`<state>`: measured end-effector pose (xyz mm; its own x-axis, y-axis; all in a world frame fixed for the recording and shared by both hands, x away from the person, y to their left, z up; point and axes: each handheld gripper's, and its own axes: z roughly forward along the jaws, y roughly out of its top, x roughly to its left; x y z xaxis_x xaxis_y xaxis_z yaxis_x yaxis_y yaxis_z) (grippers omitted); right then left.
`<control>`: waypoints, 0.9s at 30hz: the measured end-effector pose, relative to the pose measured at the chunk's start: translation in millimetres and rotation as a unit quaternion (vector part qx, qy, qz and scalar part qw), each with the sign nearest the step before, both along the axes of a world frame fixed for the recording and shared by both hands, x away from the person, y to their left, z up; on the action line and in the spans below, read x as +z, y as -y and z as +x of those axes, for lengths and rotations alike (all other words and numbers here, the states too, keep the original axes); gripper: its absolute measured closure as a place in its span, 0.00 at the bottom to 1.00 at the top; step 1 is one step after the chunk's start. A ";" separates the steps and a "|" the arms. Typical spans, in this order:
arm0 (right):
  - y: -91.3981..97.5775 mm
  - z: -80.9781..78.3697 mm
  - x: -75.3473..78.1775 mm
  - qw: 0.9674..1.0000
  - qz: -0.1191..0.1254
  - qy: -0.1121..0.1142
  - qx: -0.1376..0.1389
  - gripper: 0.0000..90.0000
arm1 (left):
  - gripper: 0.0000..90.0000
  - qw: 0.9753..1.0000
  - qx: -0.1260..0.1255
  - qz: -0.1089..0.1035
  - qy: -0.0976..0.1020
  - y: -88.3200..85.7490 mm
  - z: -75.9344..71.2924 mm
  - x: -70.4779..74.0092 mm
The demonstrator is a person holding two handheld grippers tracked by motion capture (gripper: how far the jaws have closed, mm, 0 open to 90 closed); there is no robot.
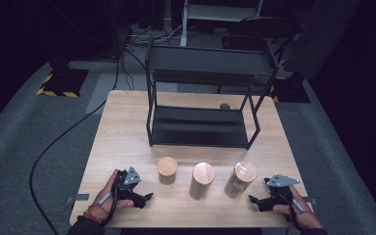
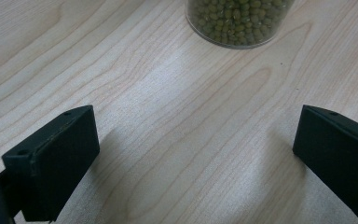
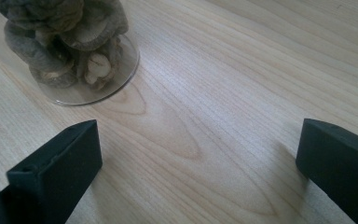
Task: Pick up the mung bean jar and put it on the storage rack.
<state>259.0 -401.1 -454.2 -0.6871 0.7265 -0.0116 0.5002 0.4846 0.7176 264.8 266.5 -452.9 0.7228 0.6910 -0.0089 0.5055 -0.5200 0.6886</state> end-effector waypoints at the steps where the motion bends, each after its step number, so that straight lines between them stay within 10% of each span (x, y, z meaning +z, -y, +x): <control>1: 0.0 0.0 0.0 1.000 0.000 0.000 0.000 0.00 | 0.00 1.000 0.000 0.000 0.000 0.0 0.0 -0.1; 27: -0.4 -0.7 -0.2 1.000 0.000 0.001 -0.002 0.00 | 0.04 1.000 0.016 0.016 -0.002 8.2 -2.8 7.5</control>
<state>258.3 -400.6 -454.4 -0.6839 0.7295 -0.0121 0.5015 0.4820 0.7185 261.9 258.3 -445.4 0.7004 0.7137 0.0119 0.5243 -0.5257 0.6698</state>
